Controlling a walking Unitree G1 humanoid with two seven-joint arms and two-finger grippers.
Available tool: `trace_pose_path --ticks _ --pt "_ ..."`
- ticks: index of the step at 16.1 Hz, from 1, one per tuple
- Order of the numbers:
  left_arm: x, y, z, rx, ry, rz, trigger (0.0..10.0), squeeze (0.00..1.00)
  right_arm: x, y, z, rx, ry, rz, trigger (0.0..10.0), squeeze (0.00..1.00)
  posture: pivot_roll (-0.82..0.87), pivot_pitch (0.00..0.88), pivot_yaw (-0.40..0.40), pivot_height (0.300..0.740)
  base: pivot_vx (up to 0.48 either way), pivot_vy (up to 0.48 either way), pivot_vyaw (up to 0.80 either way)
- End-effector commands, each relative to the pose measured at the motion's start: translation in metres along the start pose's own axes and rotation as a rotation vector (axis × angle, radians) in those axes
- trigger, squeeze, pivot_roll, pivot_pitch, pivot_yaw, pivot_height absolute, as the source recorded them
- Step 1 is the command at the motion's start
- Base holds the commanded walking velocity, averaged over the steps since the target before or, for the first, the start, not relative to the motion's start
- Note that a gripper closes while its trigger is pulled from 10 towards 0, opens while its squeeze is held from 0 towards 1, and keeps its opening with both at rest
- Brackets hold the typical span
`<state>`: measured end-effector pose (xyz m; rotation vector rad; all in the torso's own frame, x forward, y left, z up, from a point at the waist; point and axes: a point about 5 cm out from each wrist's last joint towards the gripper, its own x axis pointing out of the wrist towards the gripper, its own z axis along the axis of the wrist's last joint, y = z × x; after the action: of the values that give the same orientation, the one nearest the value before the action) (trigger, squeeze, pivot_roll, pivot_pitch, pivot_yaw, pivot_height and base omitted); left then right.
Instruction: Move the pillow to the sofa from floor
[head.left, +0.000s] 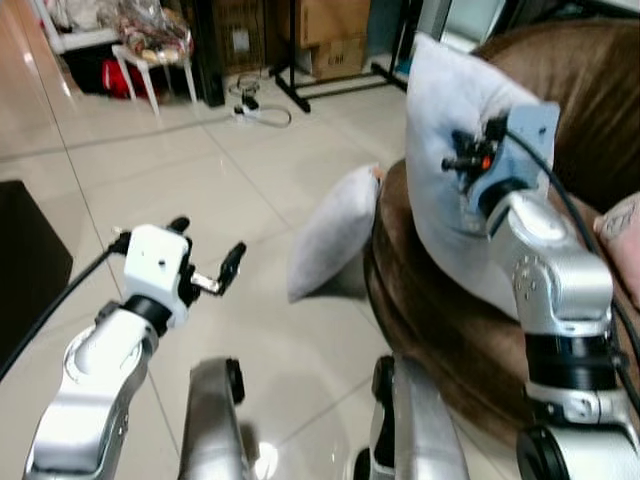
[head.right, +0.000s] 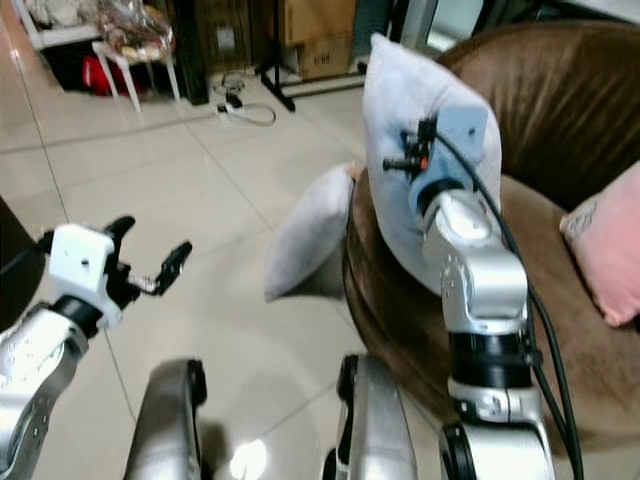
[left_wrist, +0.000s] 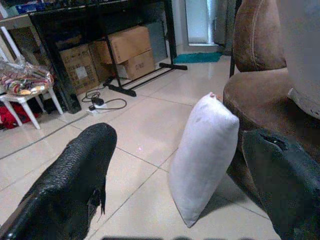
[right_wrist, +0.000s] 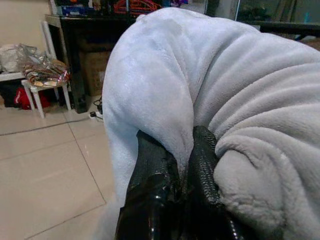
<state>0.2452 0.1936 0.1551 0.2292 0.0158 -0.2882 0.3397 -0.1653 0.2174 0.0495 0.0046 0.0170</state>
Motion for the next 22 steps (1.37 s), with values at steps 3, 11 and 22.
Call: trace_pose_path --ticks 3,11,22 --pt "0.0 0.0 -0.003 0.011 0.014 0.0 10.0 0.0 -0.007 -0.004 -0.016 0.008 0.065 -0.041 10.0 0.0 -0.01 0.0 -0.053 0.576 0.0 0.0 0.0" --pt "0.004 -0.002 -0.002 0.008 0.013 -0.014 10.0 0.0 -0.02 0.004 -0.026 0.003 0.079 -0.01 0.0 0.0 -0.02 0.0 -0.039 0.641 0.0 0.0 0.0" --pt "0.004 -0.002 0.001 0.015 0.005 -0.01 10.0 0.0 -0.037 -0.004 -0.038 0.03 0.084 -0.126 0.0 0.0 -0.01 0.0 -0.028 0.74 0.0 0.0 0.0"
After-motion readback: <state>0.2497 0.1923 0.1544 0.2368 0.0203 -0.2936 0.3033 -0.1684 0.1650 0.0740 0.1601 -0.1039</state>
